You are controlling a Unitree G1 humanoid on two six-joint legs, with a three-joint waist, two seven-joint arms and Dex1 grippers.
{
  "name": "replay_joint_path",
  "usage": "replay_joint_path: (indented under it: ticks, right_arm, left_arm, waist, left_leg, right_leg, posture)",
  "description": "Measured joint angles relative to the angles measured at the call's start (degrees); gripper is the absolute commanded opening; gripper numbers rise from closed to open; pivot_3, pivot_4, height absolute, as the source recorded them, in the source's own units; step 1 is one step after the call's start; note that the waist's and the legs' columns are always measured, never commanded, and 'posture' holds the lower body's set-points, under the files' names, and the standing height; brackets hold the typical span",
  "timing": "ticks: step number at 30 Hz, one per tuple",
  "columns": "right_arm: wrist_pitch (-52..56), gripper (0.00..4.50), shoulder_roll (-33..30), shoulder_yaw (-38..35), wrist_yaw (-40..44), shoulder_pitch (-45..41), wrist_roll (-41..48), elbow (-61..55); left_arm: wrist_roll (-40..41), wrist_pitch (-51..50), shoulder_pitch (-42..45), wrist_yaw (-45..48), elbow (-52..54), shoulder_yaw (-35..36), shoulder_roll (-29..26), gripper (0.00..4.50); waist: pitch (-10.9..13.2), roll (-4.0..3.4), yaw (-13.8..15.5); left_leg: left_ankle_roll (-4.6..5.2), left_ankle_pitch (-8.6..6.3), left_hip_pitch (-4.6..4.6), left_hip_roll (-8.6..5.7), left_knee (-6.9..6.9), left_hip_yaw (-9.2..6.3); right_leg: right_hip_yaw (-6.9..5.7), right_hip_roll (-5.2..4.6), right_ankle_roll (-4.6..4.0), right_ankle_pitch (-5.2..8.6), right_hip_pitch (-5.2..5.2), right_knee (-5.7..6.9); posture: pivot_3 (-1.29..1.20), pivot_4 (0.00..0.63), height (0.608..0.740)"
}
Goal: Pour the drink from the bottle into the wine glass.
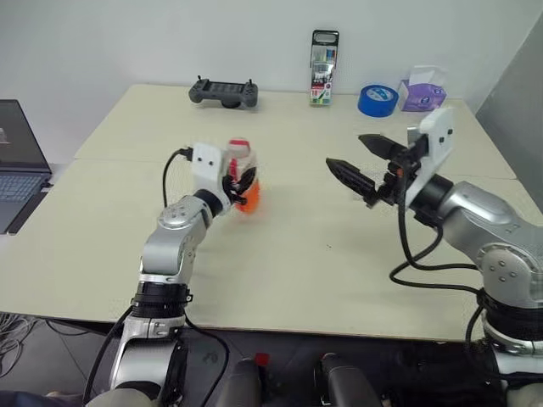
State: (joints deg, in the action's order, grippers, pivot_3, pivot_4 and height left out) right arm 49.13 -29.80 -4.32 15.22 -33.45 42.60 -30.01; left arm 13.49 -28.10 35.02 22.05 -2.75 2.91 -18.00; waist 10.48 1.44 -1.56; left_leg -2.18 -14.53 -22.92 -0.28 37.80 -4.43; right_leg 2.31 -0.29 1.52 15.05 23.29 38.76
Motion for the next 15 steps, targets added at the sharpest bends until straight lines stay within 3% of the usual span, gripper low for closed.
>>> replay_joint_path:
  ticks: [8,15]
  right_arm:
    - [0.99,4.50,-0.69,-2.02,-0.45,0.03,-0.32,-1.57]
    - [3.08,4.50,-2.26,-5.87,1.20,0.09,5.44,-3.23]
  left_arm:
    - [-1.42,2.06,0.33,-4.84,-3.14,1.83,0.20,1.79]
    - [-3.35,3.39,-2.11,-9.59,-4.35,4.78,0.12,1.79]
  waist:
    - [0.00,0.00,-0.02]
    - [0.00,0.00,0.01]
  left_leg:
    - [0.01,0.00,0.01,0.01,0.00,-0.01]
    - [0.01,0.00,0.01,0.00,0.01,-0.02]
  right_leg:
    - [0.00,-0.01,-0.12,-0.07,0.02,0.01]
    - [0.00,-0.01,-0.13,-0.08,0.02,0.02]
  posture:
    - [0.00,0.150,0.740]
    - [0.00,0.150,0.740]
